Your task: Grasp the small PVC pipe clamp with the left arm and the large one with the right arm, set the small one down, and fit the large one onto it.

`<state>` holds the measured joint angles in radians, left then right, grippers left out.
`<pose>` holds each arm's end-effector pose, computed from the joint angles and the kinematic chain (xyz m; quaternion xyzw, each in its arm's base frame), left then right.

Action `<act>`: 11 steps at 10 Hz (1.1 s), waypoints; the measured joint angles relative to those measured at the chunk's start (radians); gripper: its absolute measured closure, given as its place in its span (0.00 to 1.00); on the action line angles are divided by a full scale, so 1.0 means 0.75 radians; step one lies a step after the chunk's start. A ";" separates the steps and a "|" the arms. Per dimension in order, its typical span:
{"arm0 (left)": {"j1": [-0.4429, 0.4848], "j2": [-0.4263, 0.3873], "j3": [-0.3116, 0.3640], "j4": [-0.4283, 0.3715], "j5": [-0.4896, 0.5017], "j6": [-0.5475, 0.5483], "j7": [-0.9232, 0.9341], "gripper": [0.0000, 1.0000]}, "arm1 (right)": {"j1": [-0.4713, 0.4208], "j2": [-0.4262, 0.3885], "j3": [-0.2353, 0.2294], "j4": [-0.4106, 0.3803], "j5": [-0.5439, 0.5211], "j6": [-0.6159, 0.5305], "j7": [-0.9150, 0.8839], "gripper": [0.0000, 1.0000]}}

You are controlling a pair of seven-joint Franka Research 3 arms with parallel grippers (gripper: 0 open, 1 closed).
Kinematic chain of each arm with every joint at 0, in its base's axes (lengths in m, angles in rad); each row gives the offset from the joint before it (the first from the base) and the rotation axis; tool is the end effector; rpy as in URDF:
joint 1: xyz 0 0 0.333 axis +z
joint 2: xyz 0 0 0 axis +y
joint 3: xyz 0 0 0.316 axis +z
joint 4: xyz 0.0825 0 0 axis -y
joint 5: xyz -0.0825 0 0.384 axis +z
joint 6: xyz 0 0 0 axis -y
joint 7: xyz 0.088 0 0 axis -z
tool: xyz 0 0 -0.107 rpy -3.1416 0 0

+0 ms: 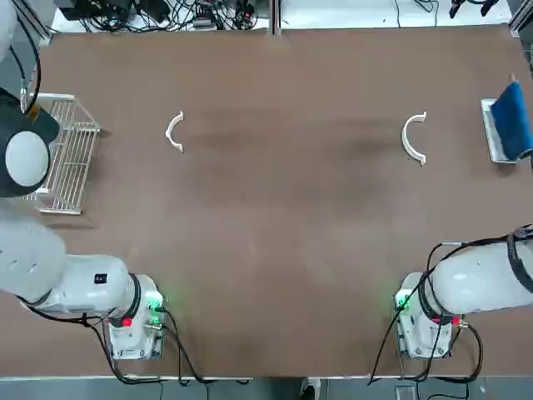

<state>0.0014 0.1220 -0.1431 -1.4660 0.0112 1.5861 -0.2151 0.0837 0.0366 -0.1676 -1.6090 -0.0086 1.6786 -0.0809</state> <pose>0.5881 -0.0773 0.6060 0.9993 0.0371 -0.0009 0.0030 0.5725 -0.0473 0.5956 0.9998 -0.0010 0.0161 0.0087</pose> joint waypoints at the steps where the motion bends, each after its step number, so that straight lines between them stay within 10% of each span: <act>1: 0.000 0.000 0.000 0.000 0.001 0.011 0.000 0.00 | 0.000 0.000 0.000 0.000 0.000 -0.001 0.000 0.00; 6: 0.019 0.129 0.002 -0.137 0.004 0.305 0.000 0.01 | -0.009 0.018 -0.008 -0.351 0.002 0.296 0.002 0.00; 9: 0.018 0.172 0.000 -0.486 0.088 0.602 -0.001 0.04 | -0.014 0.100 -0.013 -0.729 0.004 0.802 0.028 0.00; 11: 0.019 0.176 0.000 -0.766 0.132 0.884 -0.002 0.11 | -0.015 0.258 -0.013 -0.788 0.048 0.985 0.043 0.01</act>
<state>0.0157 0.2537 -0.1428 -2.0408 0.1105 2.2489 -0.2169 0.0722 0.2305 -0.1773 -2.1996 0.0278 2.4175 -0.0484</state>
